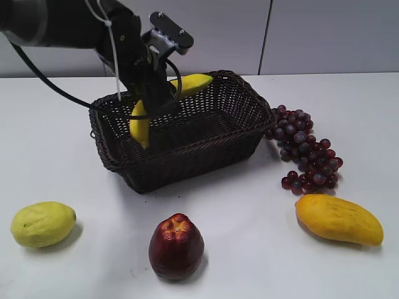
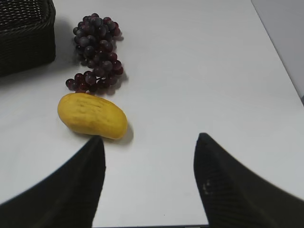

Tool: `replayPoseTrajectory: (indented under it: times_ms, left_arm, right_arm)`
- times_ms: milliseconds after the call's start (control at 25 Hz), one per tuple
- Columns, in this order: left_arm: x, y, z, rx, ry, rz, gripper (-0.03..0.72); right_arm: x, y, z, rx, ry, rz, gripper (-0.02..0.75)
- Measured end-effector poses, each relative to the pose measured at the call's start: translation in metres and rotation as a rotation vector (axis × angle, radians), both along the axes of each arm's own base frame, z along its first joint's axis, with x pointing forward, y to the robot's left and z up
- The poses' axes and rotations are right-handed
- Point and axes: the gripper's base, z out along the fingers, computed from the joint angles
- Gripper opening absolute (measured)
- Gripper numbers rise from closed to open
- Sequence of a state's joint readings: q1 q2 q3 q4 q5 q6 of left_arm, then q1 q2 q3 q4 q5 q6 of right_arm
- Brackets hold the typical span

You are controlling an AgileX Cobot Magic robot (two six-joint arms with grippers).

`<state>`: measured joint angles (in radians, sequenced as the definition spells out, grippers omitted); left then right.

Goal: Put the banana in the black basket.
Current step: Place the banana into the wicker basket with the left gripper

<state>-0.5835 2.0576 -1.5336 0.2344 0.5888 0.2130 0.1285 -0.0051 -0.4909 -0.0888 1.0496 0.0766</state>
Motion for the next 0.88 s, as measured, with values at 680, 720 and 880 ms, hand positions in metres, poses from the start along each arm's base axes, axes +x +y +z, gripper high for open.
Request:
replayPoseTrajectory:
  times_ms: [680,720,880]
  left_arm:
    - [-0.013,0.021,0.048,-0.025,0.019,0.112,0.641]
    - [-0.015,0.03,0.061,-0.035,0.011,0.141,0.642]
    - [-0.017,0.076,0.097,-0.047,0.013,0.272,0.643]
  right_arm:
    - [0.0,0.0,0.0,0.0,0.0,0.0,0.482]
    - [0.0,0.0,0.0,0.0,0.0,0.0,0.482]
    - [0.0,0.0,0.0,0.0,0.0,0.0,0.482]
